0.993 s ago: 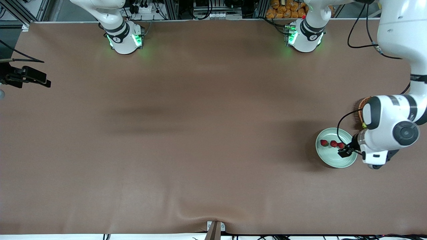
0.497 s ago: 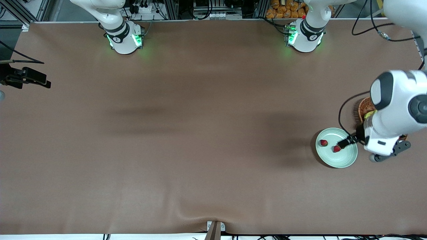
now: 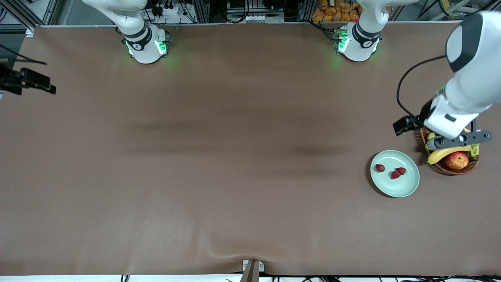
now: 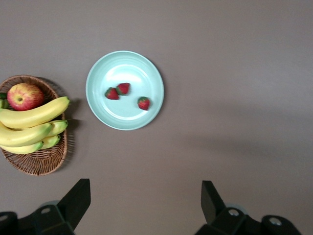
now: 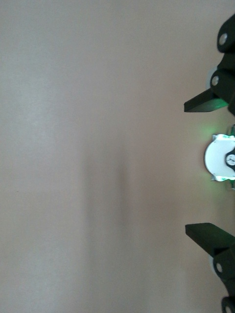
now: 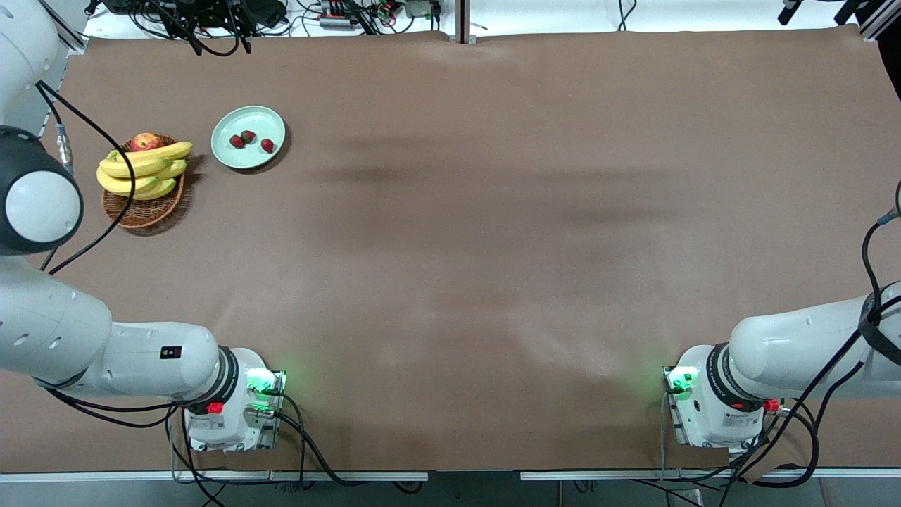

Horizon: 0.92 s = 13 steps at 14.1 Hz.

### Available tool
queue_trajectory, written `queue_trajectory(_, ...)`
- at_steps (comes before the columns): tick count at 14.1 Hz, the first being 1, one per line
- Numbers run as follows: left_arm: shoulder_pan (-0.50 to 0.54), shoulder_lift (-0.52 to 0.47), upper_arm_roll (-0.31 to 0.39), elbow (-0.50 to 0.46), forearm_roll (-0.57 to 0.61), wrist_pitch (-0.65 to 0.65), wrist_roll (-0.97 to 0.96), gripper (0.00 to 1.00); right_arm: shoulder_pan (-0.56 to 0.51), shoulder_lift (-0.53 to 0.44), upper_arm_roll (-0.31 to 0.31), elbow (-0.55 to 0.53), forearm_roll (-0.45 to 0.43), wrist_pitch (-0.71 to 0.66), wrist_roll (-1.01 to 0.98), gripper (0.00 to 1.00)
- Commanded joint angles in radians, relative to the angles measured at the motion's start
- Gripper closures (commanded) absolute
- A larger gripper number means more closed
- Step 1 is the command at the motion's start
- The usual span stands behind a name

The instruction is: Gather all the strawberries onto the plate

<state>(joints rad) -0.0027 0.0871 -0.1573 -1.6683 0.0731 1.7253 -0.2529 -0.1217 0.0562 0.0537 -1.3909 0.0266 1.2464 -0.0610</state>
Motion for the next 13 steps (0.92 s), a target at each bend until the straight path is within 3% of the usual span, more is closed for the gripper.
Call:
queue_trajectory(1, -0.02, -0.044, 0.027, -0.001, -0.026, -0.054, 0.122, 0.0, -0.009, -0.001, 0.008, 0.035, 0.004, -0.067, 0.006, 0.0)
queue_trajectory(6, -0.022, -0.061, 0.061, 0.093, -0.062, -0.177, 0.306, 0.0, -0.009, -0.007, 0.008, 0.059, 0.001, -0.093, 0.006, 0.0)
queue_trajectory(13, -0.051, -0.07, 0.081, 0.159, -0.096, -0.237, 0.272, 0.0, -0.006, -0.009, 0.008, 0.069, 0.003, -0.102, 0.006, 0.0)
